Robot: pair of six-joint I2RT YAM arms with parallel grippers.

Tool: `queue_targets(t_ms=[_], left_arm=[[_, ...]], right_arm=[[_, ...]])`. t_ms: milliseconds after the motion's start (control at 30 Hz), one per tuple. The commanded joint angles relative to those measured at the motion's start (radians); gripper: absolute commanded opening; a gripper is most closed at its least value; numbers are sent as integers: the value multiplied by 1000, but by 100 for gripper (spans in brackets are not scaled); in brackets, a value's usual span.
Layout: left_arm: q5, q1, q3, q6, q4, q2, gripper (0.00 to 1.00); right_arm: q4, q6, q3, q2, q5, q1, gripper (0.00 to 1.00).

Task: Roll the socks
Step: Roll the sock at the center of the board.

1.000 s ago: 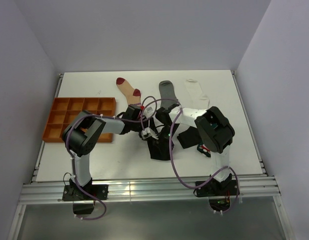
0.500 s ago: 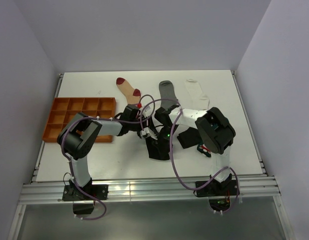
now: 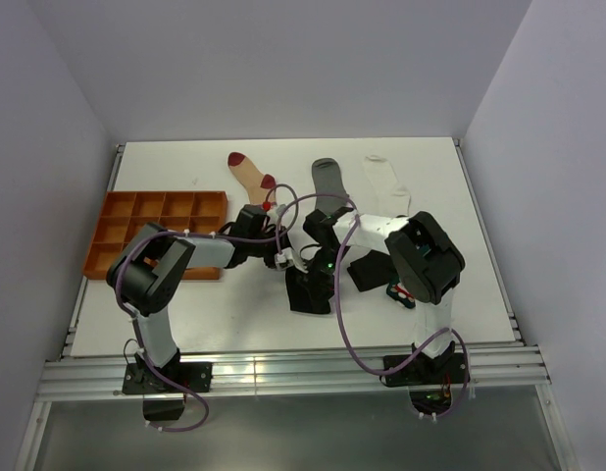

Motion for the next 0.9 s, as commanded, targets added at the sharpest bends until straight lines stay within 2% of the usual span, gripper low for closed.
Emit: queue_targets(t_ms=[0, 200, 267, 467, 667, 867], left_arm=[[70, 25, 17, -1, 70, -81, 1], [118, 52, -23, -27, 191, -123, 2], [127, 55, -27, -32, 226, -124, 0], [161, 57, -63, -45, 275, -138, 0], [74, 63, -109, -42, 228, -186, 0], [-44, 65, -236, -64, 228, -328, 0]], right_arm=[[-8, 80, -35, 0, 99, -24, 16], [-3, 89, -33, 2, 103, -24, 16], [-3, 91, -35, 2, 104, -22, 15], [8, 105, -36, 0, 106, -24, 15], [17, 123, -36, 0, 110, -24, 15], [-40, 129, 25, 28, 96, -24, 14]])
